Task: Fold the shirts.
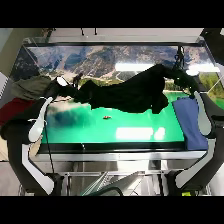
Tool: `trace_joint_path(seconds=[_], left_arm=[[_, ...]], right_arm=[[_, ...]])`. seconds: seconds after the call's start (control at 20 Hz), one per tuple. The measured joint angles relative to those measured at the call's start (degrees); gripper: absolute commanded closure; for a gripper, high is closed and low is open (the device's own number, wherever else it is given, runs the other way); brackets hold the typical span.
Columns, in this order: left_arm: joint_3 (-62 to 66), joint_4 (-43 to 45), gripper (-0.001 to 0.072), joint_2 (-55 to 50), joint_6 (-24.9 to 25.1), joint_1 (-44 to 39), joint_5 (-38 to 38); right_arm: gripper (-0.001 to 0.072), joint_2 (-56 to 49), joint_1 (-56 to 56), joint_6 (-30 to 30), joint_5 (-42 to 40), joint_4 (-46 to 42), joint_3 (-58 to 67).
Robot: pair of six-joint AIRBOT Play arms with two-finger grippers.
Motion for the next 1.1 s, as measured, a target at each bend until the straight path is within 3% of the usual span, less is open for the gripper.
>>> trace_joint_path(seconds=[0.2,0.6,0.75,0.9,1.1], left_arm=[[3.4,-0.2,0.0697,12.1,1.8,2.4,-0.3],[32.1,-0.4,0.0698,40.3,4.4,11.2,-8.0],[29.6,-0.3,0.0699,53.4,7.5,17.7,-6.8],[23.1,-0.9,0.0699,62.4,11.0,25.2,-5.5],[16.0,-7.1,0.0699,59.4,15.6,27.3,-7.0]], right_arm=[[0.0692,9.0,-2.7,-0.1,2.3,-0.1,0.3],[0.0693,41.6,-12.4,-0.1,6.0,-0.7,6.4],[0.0693,52.3,-14.1,0.0,6.8,-3.6,7.3],[0.0693,56.2,-17.4,2.8,9.6,-7.1,7.5],[0.0692,50.9,-22.9,6.4,19.9,-6.1,4.7]])
